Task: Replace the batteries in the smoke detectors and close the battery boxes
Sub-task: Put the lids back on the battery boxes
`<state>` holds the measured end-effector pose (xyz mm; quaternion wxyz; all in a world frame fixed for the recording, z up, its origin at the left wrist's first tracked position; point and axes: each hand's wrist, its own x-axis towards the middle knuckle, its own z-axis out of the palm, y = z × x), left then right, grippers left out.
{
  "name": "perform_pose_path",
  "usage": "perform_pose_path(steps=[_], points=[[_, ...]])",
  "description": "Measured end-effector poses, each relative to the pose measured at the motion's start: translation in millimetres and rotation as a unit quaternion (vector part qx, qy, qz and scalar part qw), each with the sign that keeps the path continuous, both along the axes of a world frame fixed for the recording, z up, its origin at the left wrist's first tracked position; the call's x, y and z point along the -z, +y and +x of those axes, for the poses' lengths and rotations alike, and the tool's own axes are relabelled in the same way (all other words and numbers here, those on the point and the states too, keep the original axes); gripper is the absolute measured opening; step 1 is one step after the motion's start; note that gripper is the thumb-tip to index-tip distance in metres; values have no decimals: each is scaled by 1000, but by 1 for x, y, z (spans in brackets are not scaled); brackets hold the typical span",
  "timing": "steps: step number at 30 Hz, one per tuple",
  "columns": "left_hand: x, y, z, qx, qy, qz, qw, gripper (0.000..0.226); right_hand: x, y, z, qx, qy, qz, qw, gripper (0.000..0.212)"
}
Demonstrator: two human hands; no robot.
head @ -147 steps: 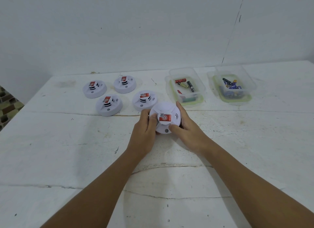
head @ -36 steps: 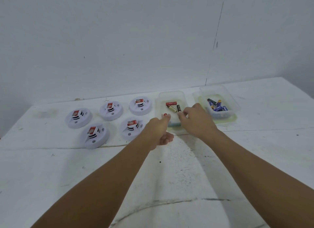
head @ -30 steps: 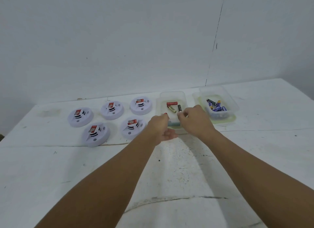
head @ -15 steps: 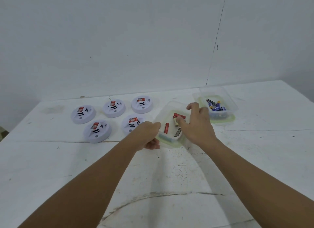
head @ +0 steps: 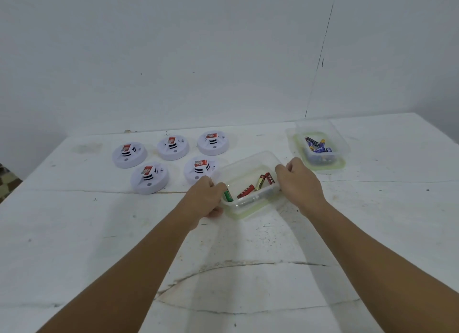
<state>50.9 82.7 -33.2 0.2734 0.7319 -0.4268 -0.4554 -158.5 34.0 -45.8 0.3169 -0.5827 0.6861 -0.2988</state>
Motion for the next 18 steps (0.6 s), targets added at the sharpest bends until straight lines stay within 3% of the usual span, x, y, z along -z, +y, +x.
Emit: perform_pose_path(steps=[4, 10, 18], points=[[4, 4, -8, -14, -42, -25, 999, 17, -5, 6, 3, 3, -29, -10, 1000, 24], [-7, 4, -4, -43, 4, -89, 995, 14, -10, 16, 11, 5, -85, -36, 996, 22], [-19, 28, 48, -87, -28, -60, 994, 18, -16, 38, 51, -76, -81, -53, 992, 26]])
